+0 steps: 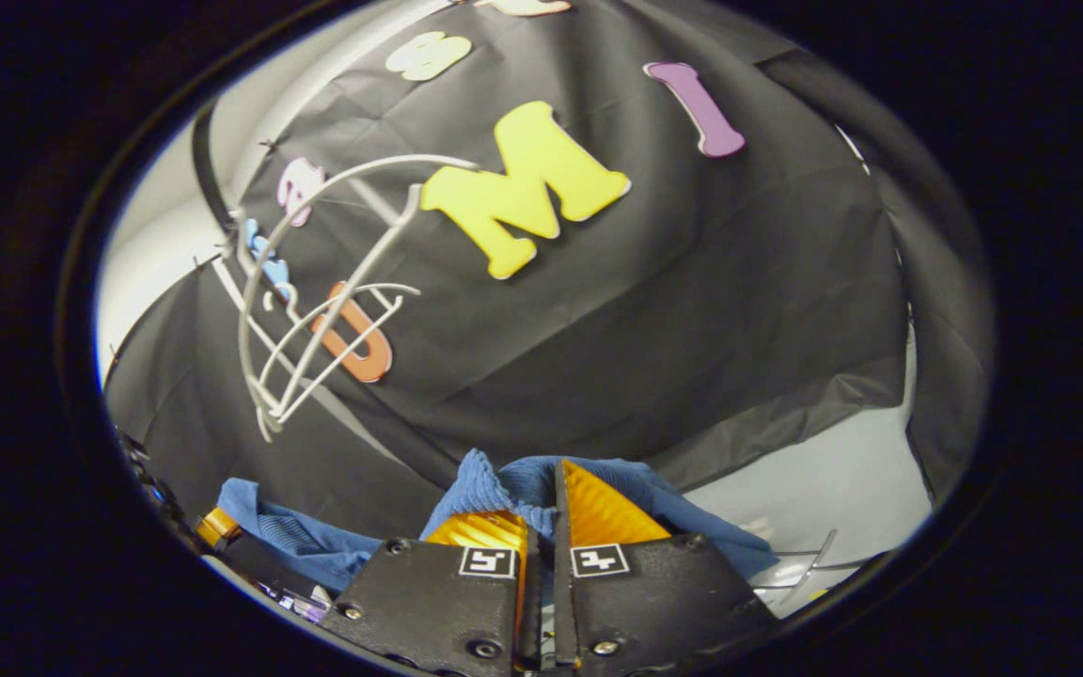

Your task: Grasp the clothes on the hanger with both hands and then place them into the laundry hamper below.

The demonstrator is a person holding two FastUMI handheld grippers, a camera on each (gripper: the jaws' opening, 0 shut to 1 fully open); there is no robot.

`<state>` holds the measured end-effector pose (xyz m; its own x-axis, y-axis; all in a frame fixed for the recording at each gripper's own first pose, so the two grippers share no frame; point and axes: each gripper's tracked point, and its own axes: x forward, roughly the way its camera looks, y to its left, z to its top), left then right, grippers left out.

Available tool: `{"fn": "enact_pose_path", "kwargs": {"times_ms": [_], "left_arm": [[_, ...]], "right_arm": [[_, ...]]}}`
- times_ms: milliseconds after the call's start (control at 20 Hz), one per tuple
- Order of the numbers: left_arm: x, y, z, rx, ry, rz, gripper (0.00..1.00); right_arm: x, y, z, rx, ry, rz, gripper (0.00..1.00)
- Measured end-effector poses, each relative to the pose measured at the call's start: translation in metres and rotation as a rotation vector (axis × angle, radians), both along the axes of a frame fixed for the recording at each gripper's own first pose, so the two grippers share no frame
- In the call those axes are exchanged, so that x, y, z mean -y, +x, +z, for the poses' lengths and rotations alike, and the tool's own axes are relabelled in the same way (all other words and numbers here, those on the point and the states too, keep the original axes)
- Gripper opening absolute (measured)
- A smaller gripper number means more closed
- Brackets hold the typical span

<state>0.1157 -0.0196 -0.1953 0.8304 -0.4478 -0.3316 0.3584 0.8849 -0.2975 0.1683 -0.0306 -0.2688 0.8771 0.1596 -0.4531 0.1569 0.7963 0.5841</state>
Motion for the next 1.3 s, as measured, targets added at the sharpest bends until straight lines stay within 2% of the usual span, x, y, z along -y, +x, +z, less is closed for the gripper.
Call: {"fn": "enact_pose_path", "kwargs": {"times_ms": [150,450,500,550,650,750,950,1150,1300], "left_arm": [[0.03,-0.014,0.026,0.056,-0.028,-0.075,0.02],[0.069,-0.025,0.065,0.115,-0.091,-0.168,0.02],[0.071,-0.027,0.07,0.125,-0.1,-0.175,0.07],[0.074,-0.025,0.069,0.125,-0.111,-0.183,0.02],[0.076,-0.024,0.053,0.09,-0.108,-0.182,0.0],[0.076,-0.026,0.019,0.016,-0.089,-0.176,0.02],[0.087,-0.031,-0.042,-0.166,-0.141,-0.159,0.02],[0.088,-0.035,-0.089,-0.254,-0.102,-0.137,0.02],[0.094,-0.04,-0.124,-0.34,-0.133,-0.118,0.02]], "right_arm": [[-0.037,-0.011,0.026,0.041,0.033,0.084,0.08],[-0.086,-0.023,0.07,0.104,0.147,0.202,0.08],[-0.092,-0.025,0.074,0.116,0.171,0.222,0.08],[-0.093,-0.024,0.072,0.121,0.17,0.223,0.08],[-0.085,-0.02,0.048,0.095,0.145,0.211,0.08],[-0.083,-0.022,0.011,0.023,0.149,0.199,0.08],[-0.074,-0.028,-0.067,-0.145,0.12,0.178,0.08],[-0.07,-0.032,-0.124,-0.266,0.1,0.174,0.08],[-0.067,-0.032,-0.166,-0.36,0.063,0.173,0.08]]}}
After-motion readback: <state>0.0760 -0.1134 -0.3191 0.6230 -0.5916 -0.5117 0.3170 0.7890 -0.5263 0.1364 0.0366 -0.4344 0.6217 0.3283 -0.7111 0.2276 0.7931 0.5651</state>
